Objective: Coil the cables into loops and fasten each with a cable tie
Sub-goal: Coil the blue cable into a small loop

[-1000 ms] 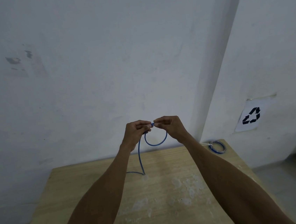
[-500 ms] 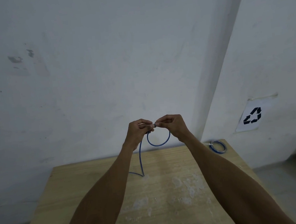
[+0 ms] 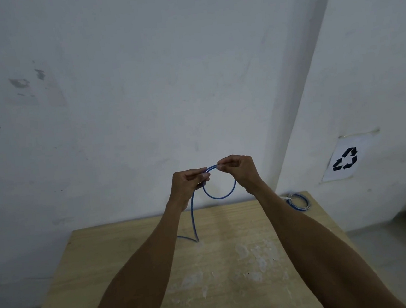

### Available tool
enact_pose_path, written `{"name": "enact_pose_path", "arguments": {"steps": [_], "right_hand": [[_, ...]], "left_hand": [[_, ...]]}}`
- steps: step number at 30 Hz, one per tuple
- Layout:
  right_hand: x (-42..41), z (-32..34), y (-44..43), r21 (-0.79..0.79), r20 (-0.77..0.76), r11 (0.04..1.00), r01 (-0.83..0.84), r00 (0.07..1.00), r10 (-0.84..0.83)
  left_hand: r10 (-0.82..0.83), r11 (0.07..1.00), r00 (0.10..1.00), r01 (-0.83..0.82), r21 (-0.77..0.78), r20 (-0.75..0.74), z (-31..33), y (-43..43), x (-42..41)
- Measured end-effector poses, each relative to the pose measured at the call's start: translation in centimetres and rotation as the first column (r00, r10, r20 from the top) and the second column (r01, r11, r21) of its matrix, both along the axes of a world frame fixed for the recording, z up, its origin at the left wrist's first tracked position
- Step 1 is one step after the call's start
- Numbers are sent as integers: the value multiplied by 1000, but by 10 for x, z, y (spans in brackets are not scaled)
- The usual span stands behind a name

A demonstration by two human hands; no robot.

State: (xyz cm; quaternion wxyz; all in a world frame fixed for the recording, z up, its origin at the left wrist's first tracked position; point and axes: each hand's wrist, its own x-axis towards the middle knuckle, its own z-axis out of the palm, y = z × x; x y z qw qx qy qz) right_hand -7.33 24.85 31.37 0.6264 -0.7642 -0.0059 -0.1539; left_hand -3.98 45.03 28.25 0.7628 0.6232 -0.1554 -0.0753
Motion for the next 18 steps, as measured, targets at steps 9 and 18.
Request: {"name": "enact_pose_path", "arguments": {"steps": [9,18], "right_hand": [[1,0,-3,-85,-45,996,-5,999,1],[-3,-28,10,170,-233,948,270,946,-228]], "left_hand": [[-28,999,1000,28,18,-9,-3,4,5],[296,928,951,-309,-208,-90,20,-11,18]]}}
